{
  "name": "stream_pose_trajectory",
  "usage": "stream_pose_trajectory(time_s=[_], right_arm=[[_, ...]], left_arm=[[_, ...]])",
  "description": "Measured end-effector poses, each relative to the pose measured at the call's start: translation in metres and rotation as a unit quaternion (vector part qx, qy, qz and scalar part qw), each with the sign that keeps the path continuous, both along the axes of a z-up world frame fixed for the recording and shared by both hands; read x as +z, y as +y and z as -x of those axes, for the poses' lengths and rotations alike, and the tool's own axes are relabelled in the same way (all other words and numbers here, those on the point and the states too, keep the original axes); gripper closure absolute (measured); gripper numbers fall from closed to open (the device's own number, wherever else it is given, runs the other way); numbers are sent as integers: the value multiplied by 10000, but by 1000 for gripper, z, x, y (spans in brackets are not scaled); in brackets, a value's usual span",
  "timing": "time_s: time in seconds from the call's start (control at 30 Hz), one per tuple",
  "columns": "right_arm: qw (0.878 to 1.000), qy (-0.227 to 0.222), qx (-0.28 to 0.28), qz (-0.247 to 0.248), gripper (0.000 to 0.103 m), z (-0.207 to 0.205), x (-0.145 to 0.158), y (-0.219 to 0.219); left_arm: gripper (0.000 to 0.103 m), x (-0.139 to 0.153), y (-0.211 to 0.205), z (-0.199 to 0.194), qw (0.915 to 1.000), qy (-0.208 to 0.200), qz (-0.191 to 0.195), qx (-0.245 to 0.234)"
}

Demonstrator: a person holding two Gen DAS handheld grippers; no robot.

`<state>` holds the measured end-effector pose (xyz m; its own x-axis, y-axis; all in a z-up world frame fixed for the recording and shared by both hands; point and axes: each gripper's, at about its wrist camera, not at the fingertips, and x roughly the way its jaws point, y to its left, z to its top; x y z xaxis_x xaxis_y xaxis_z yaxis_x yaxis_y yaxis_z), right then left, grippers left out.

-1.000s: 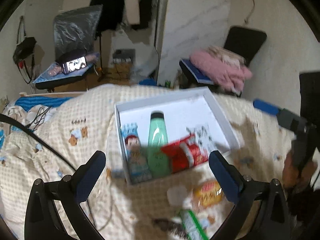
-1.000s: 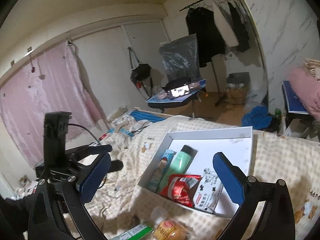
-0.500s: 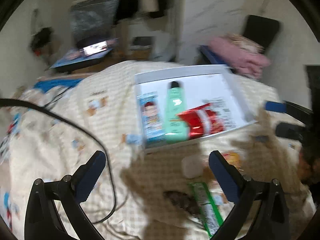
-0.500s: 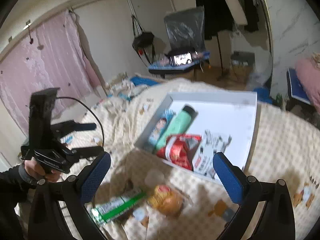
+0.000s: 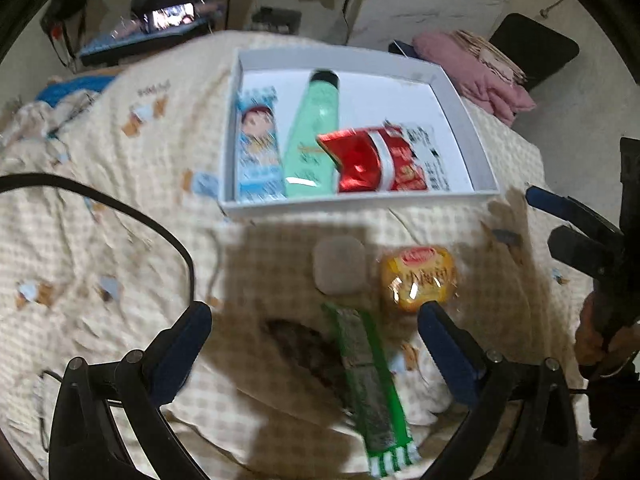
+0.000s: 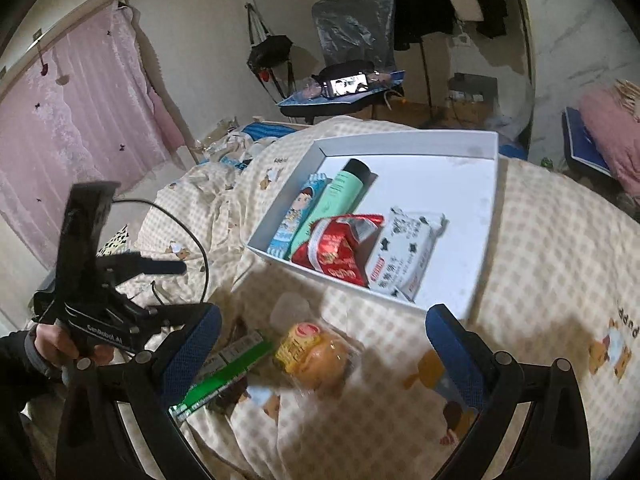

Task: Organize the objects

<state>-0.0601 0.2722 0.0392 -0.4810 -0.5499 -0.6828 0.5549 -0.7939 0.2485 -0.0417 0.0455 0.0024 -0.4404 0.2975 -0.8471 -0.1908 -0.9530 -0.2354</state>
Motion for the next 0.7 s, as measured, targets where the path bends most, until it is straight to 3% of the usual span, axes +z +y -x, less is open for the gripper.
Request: stream_pose_trajectory(time_s=[0.3,0.43,0.6,0.7], right_arm=[[9992,68,-402,26,0,-13,-11,19],[9994,-76,-350,35,0,-13,-19,20],[9991,-369,-84,213,0,-21,-43,1],[9989,-423,20,195,0,-30,-56,-11]], left_arm=[[0,-12,11,-20,9981,434,393,-215],[0,-19,15,-25,9979,425,144,-467],[0,-15,11,-36,9969,720,40,-313],[0,-16,10,-35,9973,690,45,-262]])
